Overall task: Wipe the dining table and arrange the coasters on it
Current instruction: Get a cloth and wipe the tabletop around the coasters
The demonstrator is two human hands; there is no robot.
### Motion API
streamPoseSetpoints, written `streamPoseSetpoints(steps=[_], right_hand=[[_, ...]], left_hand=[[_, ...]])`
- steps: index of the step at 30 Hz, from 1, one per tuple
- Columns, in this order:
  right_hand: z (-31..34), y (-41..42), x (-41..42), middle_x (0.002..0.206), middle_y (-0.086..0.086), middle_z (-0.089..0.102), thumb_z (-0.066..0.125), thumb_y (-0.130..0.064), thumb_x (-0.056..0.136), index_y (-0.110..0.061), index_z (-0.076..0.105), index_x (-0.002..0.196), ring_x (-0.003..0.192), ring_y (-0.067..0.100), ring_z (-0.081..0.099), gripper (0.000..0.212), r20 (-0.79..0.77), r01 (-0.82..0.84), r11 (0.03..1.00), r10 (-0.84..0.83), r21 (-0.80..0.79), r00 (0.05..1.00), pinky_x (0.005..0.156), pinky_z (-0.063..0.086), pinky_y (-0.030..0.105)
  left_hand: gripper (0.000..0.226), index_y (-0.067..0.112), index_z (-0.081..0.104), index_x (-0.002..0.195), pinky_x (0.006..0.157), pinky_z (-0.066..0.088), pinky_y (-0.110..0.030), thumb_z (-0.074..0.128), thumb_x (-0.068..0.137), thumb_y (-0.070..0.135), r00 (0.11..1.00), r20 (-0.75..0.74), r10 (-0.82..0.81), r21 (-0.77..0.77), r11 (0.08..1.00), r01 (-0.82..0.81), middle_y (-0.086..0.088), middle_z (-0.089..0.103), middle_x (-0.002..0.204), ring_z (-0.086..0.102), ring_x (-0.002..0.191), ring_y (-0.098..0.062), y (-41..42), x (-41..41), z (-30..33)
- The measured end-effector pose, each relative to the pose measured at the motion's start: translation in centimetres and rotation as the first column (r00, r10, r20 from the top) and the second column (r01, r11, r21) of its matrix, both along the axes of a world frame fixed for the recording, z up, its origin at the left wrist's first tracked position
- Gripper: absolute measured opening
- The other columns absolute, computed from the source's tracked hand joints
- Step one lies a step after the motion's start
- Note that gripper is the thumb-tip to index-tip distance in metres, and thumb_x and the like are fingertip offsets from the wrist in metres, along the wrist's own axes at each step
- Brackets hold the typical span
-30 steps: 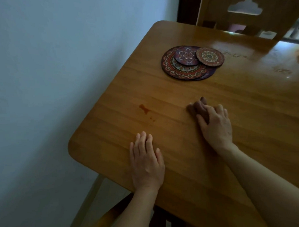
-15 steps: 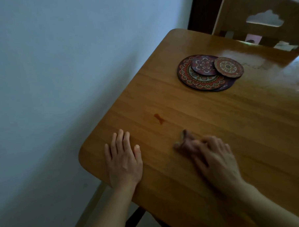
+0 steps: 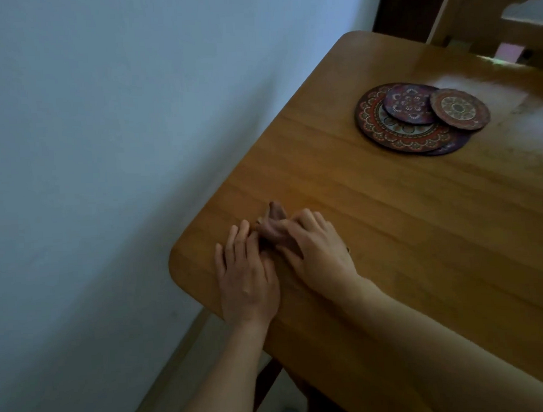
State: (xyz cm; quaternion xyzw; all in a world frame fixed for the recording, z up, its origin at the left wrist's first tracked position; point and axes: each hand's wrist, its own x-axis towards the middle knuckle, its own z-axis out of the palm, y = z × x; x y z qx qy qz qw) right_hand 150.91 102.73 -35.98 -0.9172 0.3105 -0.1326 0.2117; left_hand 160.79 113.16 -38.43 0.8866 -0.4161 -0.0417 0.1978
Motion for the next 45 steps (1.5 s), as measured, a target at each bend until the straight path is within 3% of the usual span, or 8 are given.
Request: streamPoseSetpoints(steps=[6, 10, 15, 19, 23, 30, 38, 45], right_hand=[[1.9, 3.5, -7.5, 0.111, -0.023, 0.046, 0.045, -0.047, 0.094, -0.047, 0.055, 0.119, 0.097, -0.001, 0.043, 0.027, 0.01, -0.045, 0.962, 0.044, 0.269, 0.999, 0.081, 0.043, 0.021], [5.1, -0.2, -7.8, 0.078, -0.018, 0.064, 0.056, -0.021, 0.097, -0.027, 0.067, 0.085, 0.069, -0.002, 0.057, 0.017, 0.296, 0.098, 0.741, -0.381, 0.665, 0.876, 0.062, 0.047, 0.019], [3.6, -7.4, -10.4, 0.14, 0.004, 0.046, 0.052, -0.048, 0.095, -0.032, 0.037, 0.143, 0.126, 0.025, 0.044, 0.053, -0.105, 0.578, 0.764, -0.574, 0.286, 0.812, 0.101, 0.04, 0.046], [0.5, -6.4, -9.4, 0.16, 0.002, 0.013, 0.038, -0.06, 0.095, -0.039, 0.032, 0.148, 0.145, 0.029, 0.009, 0.057, -0.265, 0.435, 0.9, -0.415, 0.023, 0.871, 0.117, 0.015, 0.047], [-0.1, -5.3, -4.4, 0.164, 0.002, 0.005, 0.022, -0.068, 0.094, -0.03, 0.025, 0.153, 0.15, 0.025, -0.001, 0.07, -0.277, 0.388, 0.922, -0.37, 0.009, 0.887, 0.121, 0.003, 0.043], [-0.4, 2.6, -5.8, 0.162, -0.003, 0.014, 0.03, -0.055, 0.095, -0.031, 0.027, 0.151, 0.15, 0.019, 0.005, 0.061, -0.275, -0.313, 0.949, 0.29, -0.046, 0.917, 0.12, 0.005, 0.042], [-0.5, -8.3, -10.1, 0.16, 0.004, 0.027, 0.044, -0.037, 0.1, -0.022, 0.035, 0.149, 0.149, 0.021, 0.016, 0.053, -0.157, 0.289, 0.957, -0.291, -0.035, 0.944, 0.121, 0.011, 0.036], [-0.7, -5.6, 1.7, 0.161, 0.004, 0.021, 0.038, -0.047, 0.1, -0.024, 0.033, 0.15, 0.15, 0.023, 0.012, 0.055, -0.164, 0.067, 0.997, -0.072, -0.037, 0.984, 0.121, 0.005, 0.036]], left_hand=[[0.054, 0.014, 0.051, 0.133, 0.123, 0.008, -0.042, 0.028, 0.085, 0.019, 0.991, -0.129, 0.037, -0.138, 0.989, -0.055, -0.003, 0.044, 0.149, 0.027, 0.145, -0.016, 0.1, -0.2, 0.6], [0.056, 0.013, 0.052, 0.132, 0.123, 0.008, -0.043, 0.023, 0.085, 0.021, 0.996, -0.084, 0.017, -0.122, 0.992, -0.028, -0.004, 0.043, 0.149, 0.026, 0.146, -0.018, 0.1, -0.3, 0.5], [0.052, 0.017, 0.052, 0.132, 0.123, 0.005, -0.04, 0.025, 0.088, 0.021, 0.996, -0.078, 0.039, -0.09, 0.995, -0.046, 0.0, 0.04, 0.152, 0.023, 0.147, -0.015, -0.3, -0.4, 0.1], [0.052, 0.018, 0.053, 0.131, 0.123, 0.006, -0.042, 0.025, 0.086, 0.021, 0.997, -0.069, 0.033, -0.091, 0.995, -0.04, 0.0, 0.041, 0.151, 0.023, 0.146, -0.014, -0.4, -0.4, 0.0], [0.053, 0.019, 0.053, 0.131, 0.123, 0.005, -0.04, 0.024, 0.086, 0.025, 0.997, -0.072, 0.03, -0.104, 0.994, -0.038, 0.0, 0.041, 0.151, 0.023, 0.146, -0.014, -0.3, -0.3, -0.2], [0.046, 0.016, 0.059, 0.12, 0.122, 0.009, -0.037, 0.026, 0.091, 0.025, 0.989, -0.148, 0.03, -0.212, 0.975, -0.061, -0.003, 0.05, 0.146, 0.031, 0.143, -0.016, 0.1, 0.0, -0.1], [0.046, 0.02, 0.058, 0.124, 0.123, 0.002, -0.036, 0.024, 0.095, 0.032, 0.993, -0.114, 0.016, -0.149, 0.988, -0.033, 0.0, 0.043, 0.15, 0.023, 0.146, -0.013, -0.2, -0.2, -0.4], [0.054, 0.021, 0.049, 0.134, 0.122, 0.012, -0.041, 0.022, 0.095, 0.048, 0.991, -0.137, 0.007, -0.169, 0.985, -0.03, 0.001, 0.044, 0.149, 0.029, 0.143, -0.014, -0.1, -0.1, 0.1]])
